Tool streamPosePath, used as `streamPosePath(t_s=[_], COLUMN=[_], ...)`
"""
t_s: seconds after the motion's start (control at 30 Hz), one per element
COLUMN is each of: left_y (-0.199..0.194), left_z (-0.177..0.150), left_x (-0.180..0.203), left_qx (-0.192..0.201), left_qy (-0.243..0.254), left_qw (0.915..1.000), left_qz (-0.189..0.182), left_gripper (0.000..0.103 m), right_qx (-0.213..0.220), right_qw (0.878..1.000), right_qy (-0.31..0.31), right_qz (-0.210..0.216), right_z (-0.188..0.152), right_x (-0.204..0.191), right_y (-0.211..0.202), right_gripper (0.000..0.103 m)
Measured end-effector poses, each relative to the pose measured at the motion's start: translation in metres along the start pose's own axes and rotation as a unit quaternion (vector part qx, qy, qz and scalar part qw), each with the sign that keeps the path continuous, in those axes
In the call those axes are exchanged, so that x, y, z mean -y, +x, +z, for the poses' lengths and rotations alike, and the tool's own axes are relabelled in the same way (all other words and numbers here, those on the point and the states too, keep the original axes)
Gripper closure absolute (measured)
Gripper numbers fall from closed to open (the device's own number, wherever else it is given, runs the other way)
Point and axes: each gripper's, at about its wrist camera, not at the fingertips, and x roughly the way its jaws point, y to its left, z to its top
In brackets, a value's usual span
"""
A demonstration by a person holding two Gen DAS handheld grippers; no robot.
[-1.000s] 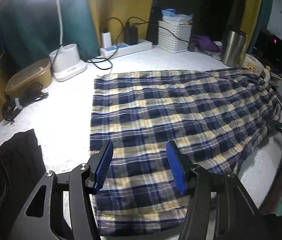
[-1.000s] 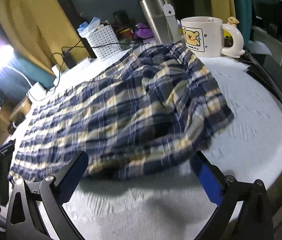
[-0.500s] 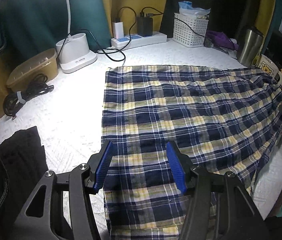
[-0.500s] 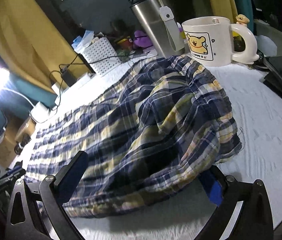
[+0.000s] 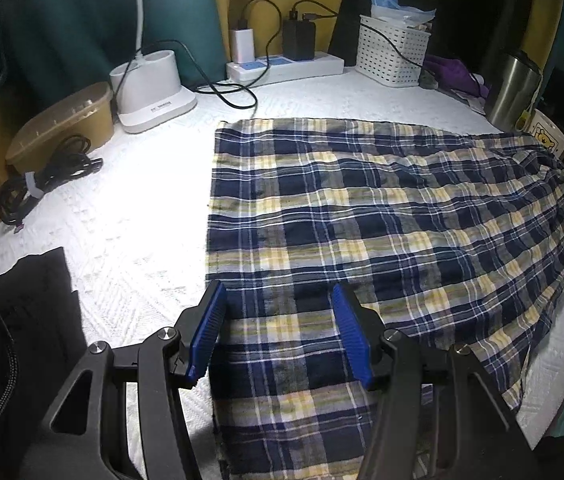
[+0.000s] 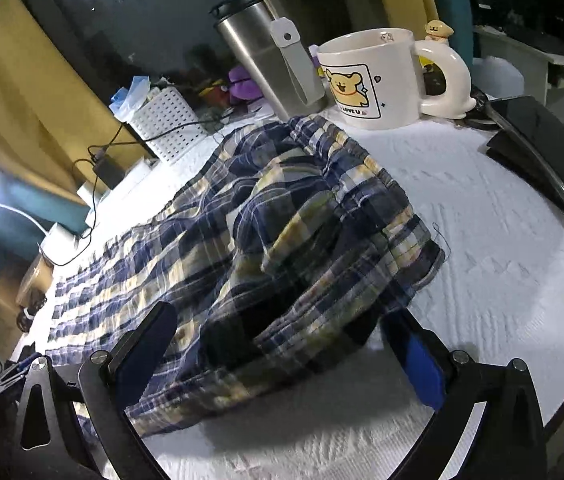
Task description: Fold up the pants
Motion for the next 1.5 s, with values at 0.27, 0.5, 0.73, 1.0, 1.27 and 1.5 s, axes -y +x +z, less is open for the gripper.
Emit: streamPosePath(t_s=[0.27,0.5,0.73,1.0,1.27,1.5], left_y=[-0.004,-0.006,-0.014,-0.028,-0.040,-0.051], left_z=[0.004,0.004,0.002,-0.003,-0.004,-0.007], left_x=[-0.002,-0.022,-0.028,-0.045,-0.069,-0.090], left_qx=[0.011,0.017,0.032,0.057,0.079,0.096], left_qy=[0.005,-0.018,-0.015,-0.017,-0.023,-0.029], left_qw=[0.9999,0.9996,0.9994,0.9981,0.9960,0.9938], left_qz=[0.000,0.012,-0.001,-0.019,-0.035,-0.047], left_gripper=[0.048,0.048,0.048,0.048,0.048,0.048], right_qx=[0.029,0.014,0.050,0.100,0.119,0.116], right_qw=[0.997,0.998,0.999,0.990,0.978,0.968], right_qy=[0.050,0.052,-0.009,-0.098,-0.170,-0.221], right_qz=[0.048,0.041,0.013,-0.022,-0.029,-0.024], right_z=[0.029,0.031,0.030,0.035,0.032,0.019], right_x=[0.004,0.005,-0.026,-0.086,-0.153,-0.211], right_y=[0.027,0.039,0.010,-0.031,-0.050,-0.045], right_gripper=[0.000,0.082,0.089,0.089,0.089,0.089])
